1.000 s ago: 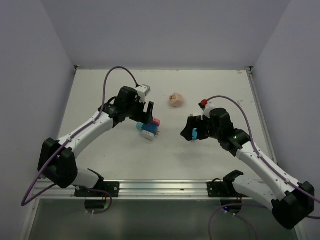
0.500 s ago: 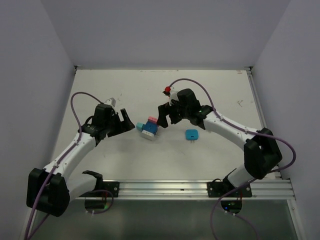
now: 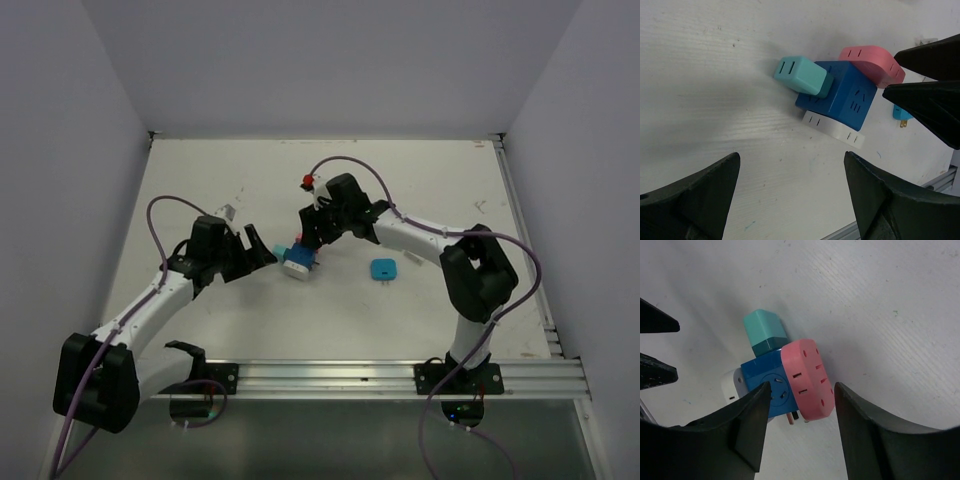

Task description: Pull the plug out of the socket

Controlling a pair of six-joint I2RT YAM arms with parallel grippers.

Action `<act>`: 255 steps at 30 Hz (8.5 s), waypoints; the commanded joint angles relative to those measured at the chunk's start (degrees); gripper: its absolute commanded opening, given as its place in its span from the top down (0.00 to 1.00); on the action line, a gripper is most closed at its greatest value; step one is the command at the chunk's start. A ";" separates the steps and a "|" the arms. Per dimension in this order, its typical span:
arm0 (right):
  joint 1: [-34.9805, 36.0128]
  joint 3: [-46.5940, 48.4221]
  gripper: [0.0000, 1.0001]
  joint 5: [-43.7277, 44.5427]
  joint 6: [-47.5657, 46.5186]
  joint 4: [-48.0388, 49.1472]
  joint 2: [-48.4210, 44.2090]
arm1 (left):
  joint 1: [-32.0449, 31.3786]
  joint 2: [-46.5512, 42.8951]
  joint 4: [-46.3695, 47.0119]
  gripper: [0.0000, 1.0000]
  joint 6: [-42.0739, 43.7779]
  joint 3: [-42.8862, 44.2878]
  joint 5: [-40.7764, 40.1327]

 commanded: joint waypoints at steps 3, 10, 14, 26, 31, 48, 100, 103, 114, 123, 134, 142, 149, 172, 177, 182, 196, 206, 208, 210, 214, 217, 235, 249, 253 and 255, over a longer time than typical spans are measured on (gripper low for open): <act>0.20 2.25 0.48 -2.32 -0.05 1.84 1.57 | 0.13 1.53 6.59 0.12 -2.29 -0.13 3.68; 0.20 -1.00 0.82 -0.92 1.70 2.99 -0.88 | -0.05 3.29 8.44 0.12 -3.88 0.13 5.44; 0.02 -5.30 0.92 -0.56 6.35 5.27 -4.13 | -0.75 3.73 8.70 0.12 -4.05 -0.05 4.57; -0.95 -19.28 1.00 -4.69 25.07 19.94 -11.34 | -1.72 6.54 8.79 0.12 -3.18 -0.22 2.81; -2.26 -23.84 1.00 -9.60 34.11 29.84 -11.34 | -1.90 6.89 10.19 0.12 -2.30 -0.84 4.04; -3.14 -25.88 1.00 -12.52 37.22 36.22 -11.69 | -1.90 6.80 7.74 0.11 7.11 3.12 4.22; 1.07 -25.26 1.00 -1.61 28.42 23.73 -20.39 | -11.83 4.25 14.06 0.03 -21.36 -4.17 -7.03; 1.25 -25.70 1.00 -1.62 29.13 24.26 -20.22 | -12.27 3.73 16.34 0.03 -22.85 -5.67 -7.56; 1.69 -27.28 1.00 -0.47 29.74 24.61 -21.01 | -13.06 6.01 21.71 0.04 -24.44 -6.55 -6.68; 1.78 -28.07 1.00 0.58 30.27 24.96 -21.45 | -14.03 7.33 21.01 0.04 -25.15 -7.60 -7.30; 1.78 -29.04 1.00 1.90 31.59 25.31 -21.36 | -15.17 9.17 21.89 0.05 -25.32 -7.96 -6.77; 1.69 -29.66 1.00 1.46 32.64 25.84 -21.54 | -15.96 10.14 22.41 0.10 -25.50 -8.13 -7.30; 1.69 -29.75 1.00 2.25 32.38 23.91 -22.42 | -16.13 9.00 19.87 0.27 -25.24 -8.31 -10.54; -4.46 -33.69 1.00 4.89 40.20 22.06 -31.82 | -16.13 6.45 -1.66 0.48 -23.65 -6.11 -24.35; -6.57 -35.37 1.00 3.93 40.20 22.41 -32.18 | -16.13 7.50 -4.12 0.48 -23.04 -4.88 -26.54; -7.63 -36.16 1.00 3.04 40.73 23.64 -32.00 | -16.13 9.61 -6.06 0.48 -21.73 -2.77 -28.21; -9.99 -37.83 1.00 2.78 39.41 24.08 -30.77 | -16.13 10.32 -6.24 0.48 -18.38 1.18 -28.84; -15.27 -35.64 1.00 5.51 37.56 23.99 -22.69 | -16.13 12.07 -5.89 0.43 -9.00 7.33 -26.11; -16.06 -35.11 1.00 4.28 38.27 25.83 -19.44 | -16.13 13.73 -6.59 0.41 -6.18 9.88 -25.15; -16.50 -35.19 0.99 3.31 39.05 27.41 -17.77 | -16.13 15.32 -7.20 0.39 -0.82 13.11 -23.92; -17.55 -35.11 0.89 0.50 40.11 29.09 -14.60 | -16.13 19.36 -7.21 0.37 7.62 16.91 -19.53; -18.08 -36.07 0.69 1.11 40.03 28.13 -15.03 | -16.13 20.95 -6.59 0.32 13.24 18.93 -16.28; -18.35 -37.21 0.19 6.91 27.73 10.90 -33.21 | -16.57 27.63 -9.93 0.01 31.98 30.36 -5.37; -18.09 -39.32 0.20 2.08 23.15 7.38 -40.70 | -17.10 13.77 -13.89 0.09 -4.29 24.60 -20.83; -18.09 -40.20 0.20 1.55 23.24 8.26 -40.43 | -20.60 5.50 -12.48 0.18 -13.01 18.51 -23.29; -18.09 -40.82 0.20 1.37 23.50 9.13 -40.26 | -21.84 4.87 -11.52 0.22 -14.60 16.66 -23.30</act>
